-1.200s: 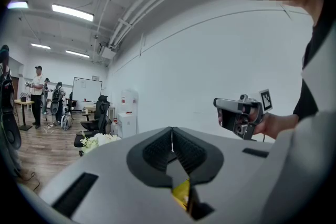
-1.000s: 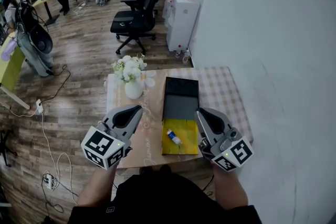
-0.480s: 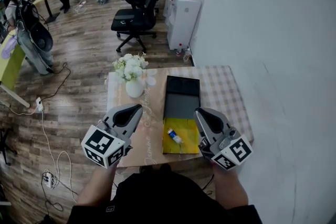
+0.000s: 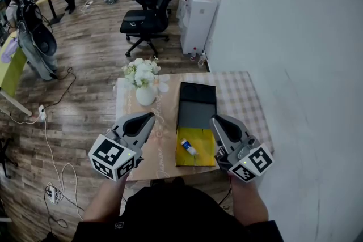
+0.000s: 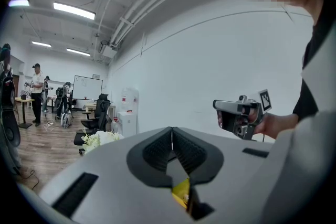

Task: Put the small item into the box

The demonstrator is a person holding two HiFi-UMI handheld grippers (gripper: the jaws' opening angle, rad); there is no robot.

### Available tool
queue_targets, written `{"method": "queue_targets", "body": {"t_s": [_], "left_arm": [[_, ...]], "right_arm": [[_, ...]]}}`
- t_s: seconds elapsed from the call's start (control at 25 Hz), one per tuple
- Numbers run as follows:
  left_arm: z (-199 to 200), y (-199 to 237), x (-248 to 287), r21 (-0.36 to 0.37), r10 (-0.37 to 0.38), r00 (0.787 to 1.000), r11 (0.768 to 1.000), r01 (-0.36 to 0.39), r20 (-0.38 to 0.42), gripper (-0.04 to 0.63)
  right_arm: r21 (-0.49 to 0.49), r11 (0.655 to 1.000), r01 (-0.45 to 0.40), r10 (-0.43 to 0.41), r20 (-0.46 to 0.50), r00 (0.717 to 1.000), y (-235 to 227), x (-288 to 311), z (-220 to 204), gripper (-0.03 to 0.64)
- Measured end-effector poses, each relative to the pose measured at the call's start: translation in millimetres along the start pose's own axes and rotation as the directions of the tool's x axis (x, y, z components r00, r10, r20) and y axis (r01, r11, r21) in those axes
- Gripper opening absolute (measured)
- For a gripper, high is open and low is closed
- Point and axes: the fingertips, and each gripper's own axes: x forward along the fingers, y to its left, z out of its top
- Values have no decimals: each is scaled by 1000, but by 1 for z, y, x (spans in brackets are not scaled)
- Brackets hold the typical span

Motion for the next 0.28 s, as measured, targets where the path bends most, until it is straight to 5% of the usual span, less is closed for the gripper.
{"method": "queue_targets", "body": {"t_s": [0.28], "left_arm": [[-1,1,2,-3,-6,1000,1000,6,-2,14]], "right_arm": [[8,1000,0,0,-12,1000,0,3,-4,35]]}}
